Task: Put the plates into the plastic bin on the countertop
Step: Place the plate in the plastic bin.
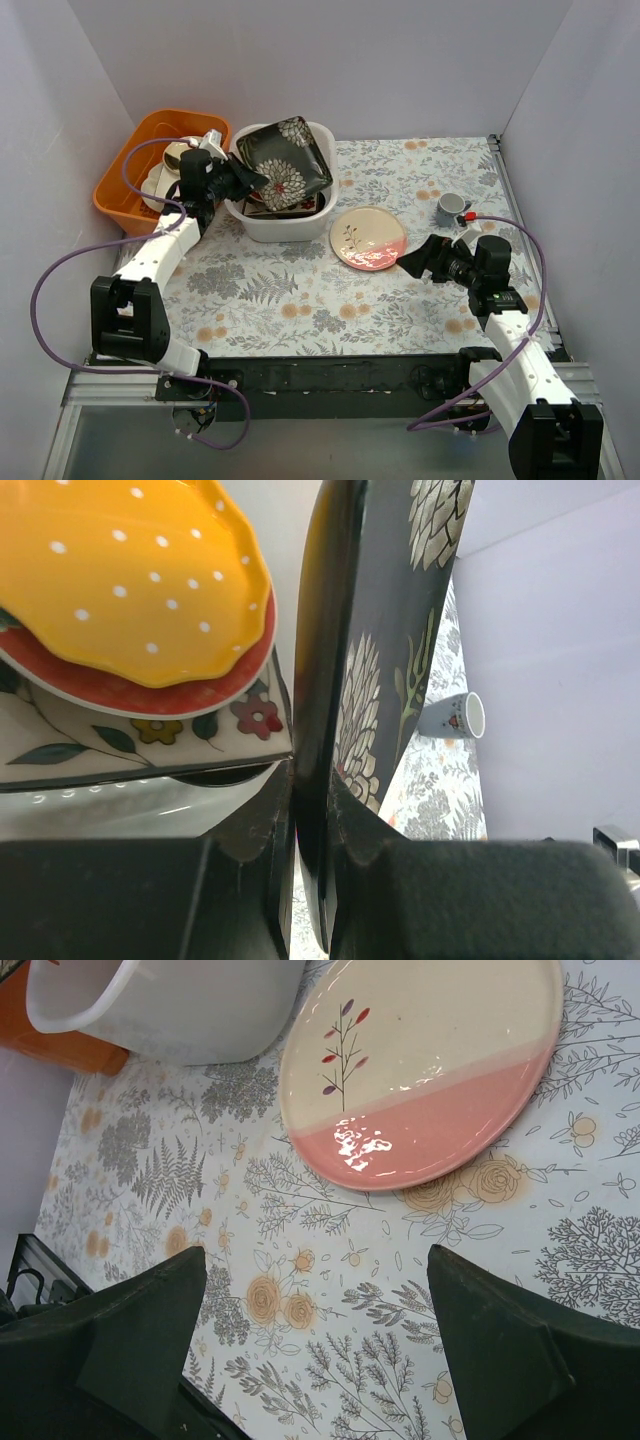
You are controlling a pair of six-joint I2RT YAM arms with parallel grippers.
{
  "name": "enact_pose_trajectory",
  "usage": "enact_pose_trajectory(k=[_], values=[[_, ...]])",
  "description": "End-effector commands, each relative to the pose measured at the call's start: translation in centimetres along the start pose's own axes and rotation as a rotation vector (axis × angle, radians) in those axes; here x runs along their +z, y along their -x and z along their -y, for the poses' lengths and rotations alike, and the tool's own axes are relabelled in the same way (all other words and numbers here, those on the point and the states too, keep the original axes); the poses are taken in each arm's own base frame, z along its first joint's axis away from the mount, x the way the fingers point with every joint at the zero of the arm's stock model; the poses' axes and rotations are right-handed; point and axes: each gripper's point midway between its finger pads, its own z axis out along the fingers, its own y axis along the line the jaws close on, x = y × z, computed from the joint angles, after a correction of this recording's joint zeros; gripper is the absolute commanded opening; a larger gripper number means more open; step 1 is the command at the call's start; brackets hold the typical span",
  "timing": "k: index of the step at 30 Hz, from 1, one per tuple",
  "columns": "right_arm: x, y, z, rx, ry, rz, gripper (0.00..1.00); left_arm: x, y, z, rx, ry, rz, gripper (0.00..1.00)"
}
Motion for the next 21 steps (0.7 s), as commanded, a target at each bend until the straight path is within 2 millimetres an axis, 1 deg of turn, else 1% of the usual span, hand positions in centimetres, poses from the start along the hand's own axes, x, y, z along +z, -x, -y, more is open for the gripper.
enact_pose_trajectory(k=[1,2,8,12,13,14,17,20,21], values=[[0.3,0.5,-0.6,-0.028,0.038,0.021,0.97,-0.9,5.7,4.1,0.065,-0.103,0.151,0.0],[0.3,0.4,-0.5,-0.029,0.036,0.018,0.97,-0.7,5.6,3.7,0.059,-0.087,0.14,0.0],[0.3,0.6,-0.3,-0.035,0.028,0.021,0.97,-0.3,5.7,3.0,0.06,-0.064,0.136,0.0],[0.5,0.2,-0.1,-0.032,0.025,0.01,0.97,0.1,5.7,2.4,0.056,-0.044,0.129,0.0],[0.5,0.3,0.0,-0.034,0.021,0.014,0.97,0.5,5.8,2.1,0.054,-0.032,0.129,0.0],[0.5,0.2,0.0,-0.032,0.021,0.014,0.97,0.7,5.3,1.4,0.047,-0.007,0.108,0.0],[0.5,0.1,0.1,-0.032,0.018,0.009,0.97,1.7,5.0,0.4,0.035,0.021,0.087,0.0],[0.6,-0.2,0.4,-0.029,0.013,0.001,0.97,2.6,4.7,0.2,0.028,0.006,0.052,0.0],[0.7,-0.2,0.4,-0.03,0.014,0.004,0.97,3.3,4.2,-0.3,0.018,0.011,0.029,0.0]])
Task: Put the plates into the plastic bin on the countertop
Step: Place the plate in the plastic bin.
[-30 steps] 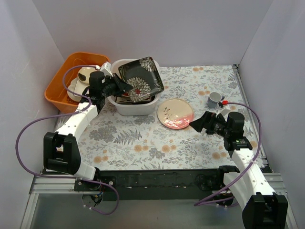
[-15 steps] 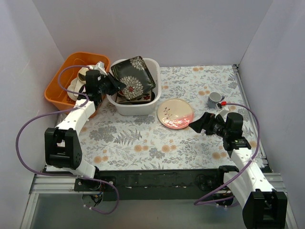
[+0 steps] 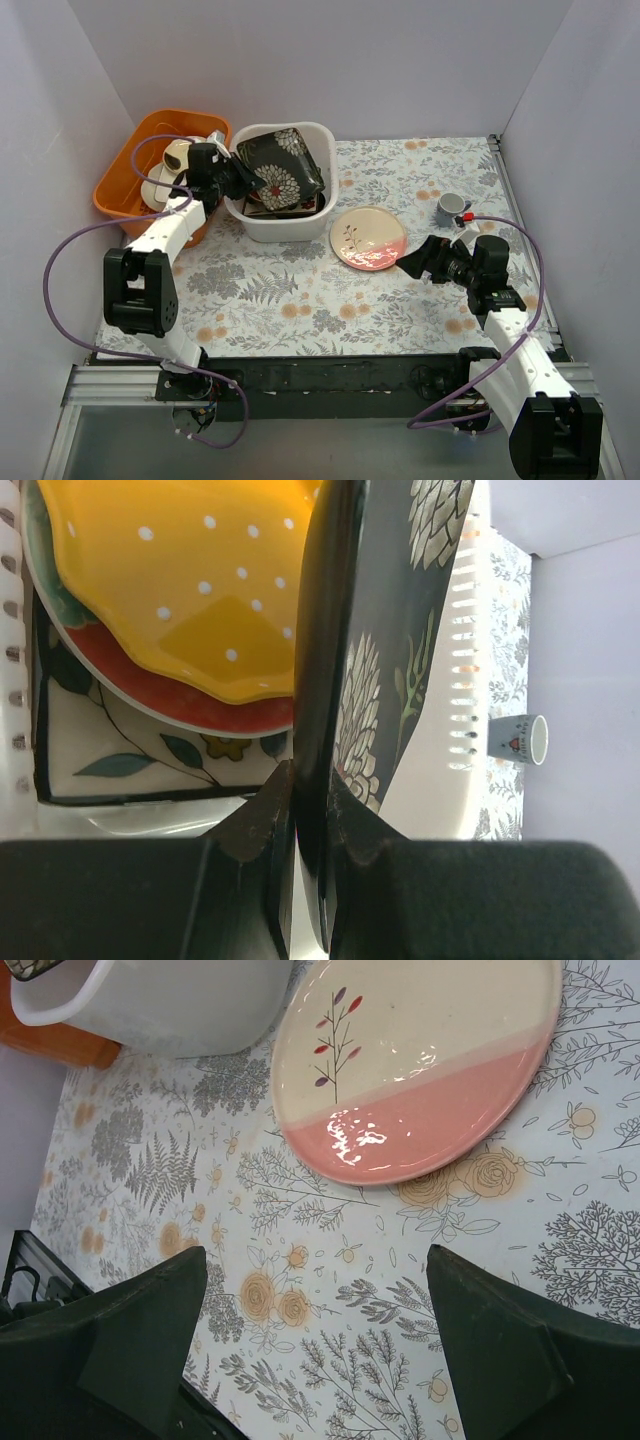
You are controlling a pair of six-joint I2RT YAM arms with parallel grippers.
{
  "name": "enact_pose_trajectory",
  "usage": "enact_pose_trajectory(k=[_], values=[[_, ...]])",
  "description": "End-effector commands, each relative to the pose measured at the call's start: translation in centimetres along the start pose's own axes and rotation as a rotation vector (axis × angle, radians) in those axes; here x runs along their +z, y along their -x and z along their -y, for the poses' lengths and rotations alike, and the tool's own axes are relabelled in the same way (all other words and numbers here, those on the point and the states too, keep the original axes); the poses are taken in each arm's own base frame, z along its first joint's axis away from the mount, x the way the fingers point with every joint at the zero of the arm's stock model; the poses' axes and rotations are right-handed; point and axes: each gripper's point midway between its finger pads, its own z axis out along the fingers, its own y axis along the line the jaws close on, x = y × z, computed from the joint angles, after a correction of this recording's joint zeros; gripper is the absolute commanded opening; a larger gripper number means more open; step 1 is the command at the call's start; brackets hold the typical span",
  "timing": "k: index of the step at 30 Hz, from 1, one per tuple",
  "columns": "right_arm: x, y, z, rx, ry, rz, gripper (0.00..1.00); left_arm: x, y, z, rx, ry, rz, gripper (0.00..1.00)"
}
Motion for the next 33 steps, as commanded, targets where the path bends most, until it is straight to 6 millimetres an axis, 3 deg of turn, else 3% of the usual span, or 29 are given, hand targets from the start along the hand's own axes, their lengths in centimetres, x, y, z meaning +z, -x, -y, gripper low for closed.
enact_pose_trajectory(k=[1,10,21,25,26,32,33], values=[[0.3,0.3,-0.1,-0.035,0.021,0.02,0.97,0.0,3.6,4.0,0.044,-0.133,0.067,0.0],[0.5,0.0,0.3,-0.032,0.014,0.008,0.97,2.5,2.1,2.5,0.032,-0.123,-0.012,0.0],[0.9,-0.3,0.7,-0.022,0.009,-0.006,0.96,3.1,1.4,1.5,0.03,-0.1,-0.042,0.0],[1.1,-0.5,1.0,-0.016,0.003,-0.011,0.96,3.3,1.4,1.0,0.031,-0.069,-0.044,0.1],[1.2,-0.7,1.1,-0.013,0.002,-0.017,0.96,3.4,1.5,0.9,0.031,-0.064,-0.041,0.21],[1.5,-1.2,1.4,0.003,0.008,-0.03,0.96,4.2,0.8,-0.3,0.008,-0.025,-0.072,0.41],[1.5,-1.2,1.4,0.005,0.008,-0.032,0.96,4.3,1.0,-0.4,0.012,-0.017,-0.068,0.48]])
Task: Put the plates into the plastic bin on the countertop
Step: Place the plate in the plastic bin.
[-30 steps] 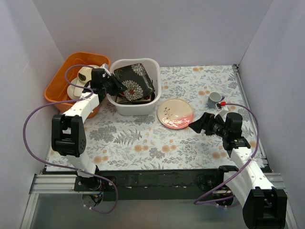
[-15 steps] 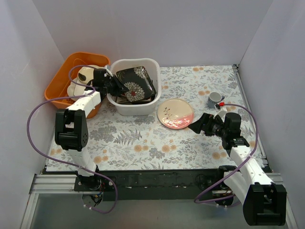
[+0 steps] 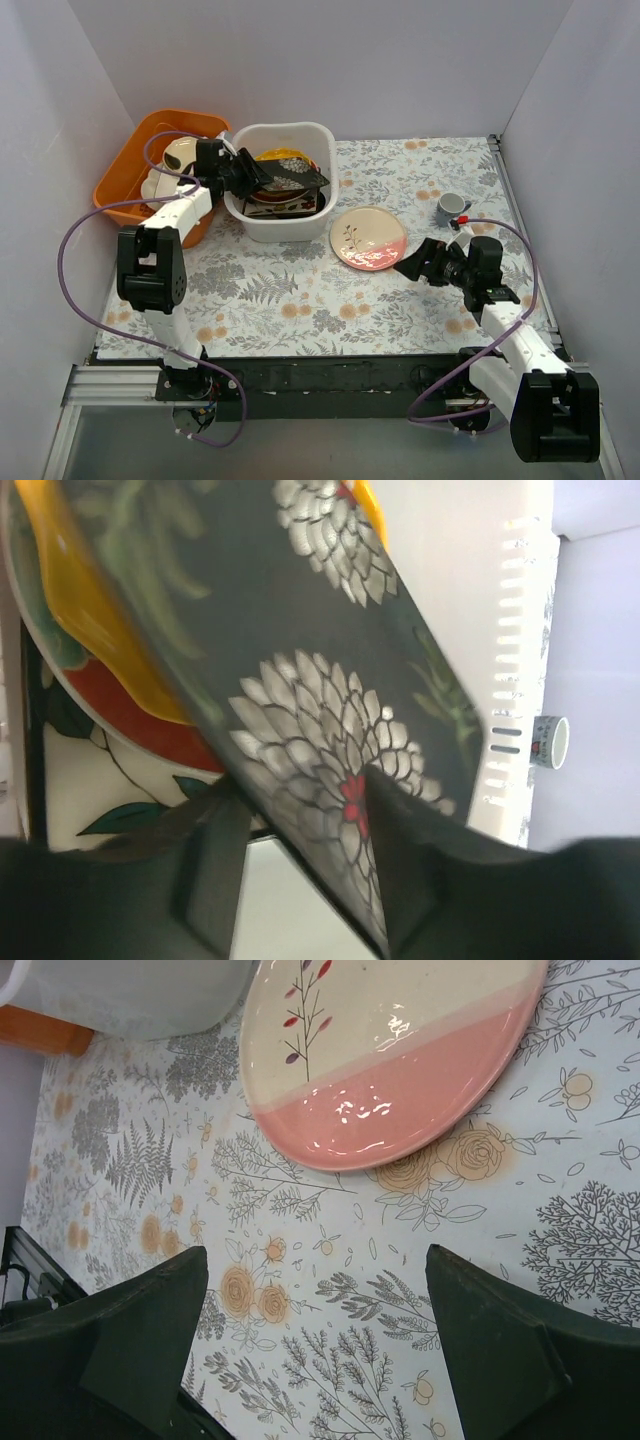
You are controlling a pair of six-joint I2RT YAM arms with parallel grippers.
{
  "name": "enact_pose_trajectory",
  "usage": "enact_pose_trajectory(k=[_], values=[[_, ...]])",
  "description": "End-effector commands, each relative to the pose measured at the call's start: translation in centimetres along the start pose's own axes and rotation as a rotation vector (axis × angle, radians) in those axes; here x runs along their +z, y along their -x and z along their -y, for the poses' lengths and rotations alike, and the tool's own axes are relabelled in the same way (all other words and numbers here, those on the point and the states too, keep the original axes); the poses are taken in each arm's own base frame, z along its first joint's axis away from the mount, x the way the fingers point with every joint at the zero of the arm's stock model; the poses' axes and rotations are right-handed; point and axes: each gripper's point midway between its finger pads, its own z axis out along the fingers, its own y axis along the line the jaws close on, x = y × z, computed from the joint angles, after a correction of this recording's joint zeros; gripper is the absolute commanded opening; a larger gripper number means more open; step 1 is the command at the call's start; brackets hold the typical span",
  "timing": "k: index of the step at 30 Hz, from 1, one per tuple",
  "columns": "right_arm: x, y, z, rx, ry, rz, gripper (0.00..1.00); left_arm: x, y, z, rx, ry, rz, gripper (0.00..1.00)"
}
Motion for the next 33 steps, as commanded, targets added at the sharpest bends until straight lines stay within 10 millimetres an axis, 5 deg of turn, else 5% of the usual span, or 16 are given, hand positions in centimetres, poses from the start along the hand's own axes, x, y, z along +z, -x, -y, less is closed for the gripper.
enact_pose_trajectory(k=[1,7,14,27,33], values=[[0.4,0.3,-0.2,-0.03,0.026,0.012,0.96,-0.2,1.7,1.5,0.036,-0.026,0.032,0.51],[0.6,0.0,0.3,-0.022,0.01,0.007,0.96,-0.4,2.1,0.7,0.045,0.034,0.05,0.79],[1.2,-0.5,1.4,0.011,-0.023,-0.01,0.95,-0.7,2.0,-0.1,0.051,0.097,0.036,0.98],[3.0,-1.4,3.1,0.077,-0.046,-0.054,0.85,-5.1,0.2,1.4,0.093,0.143,0.036,0.98],[4.1,-1.3,4.2,0.113,-0.073,-0.071,0.78,-6.6,-0.4,3.9,0.127,0.09,0.059,0.98]])
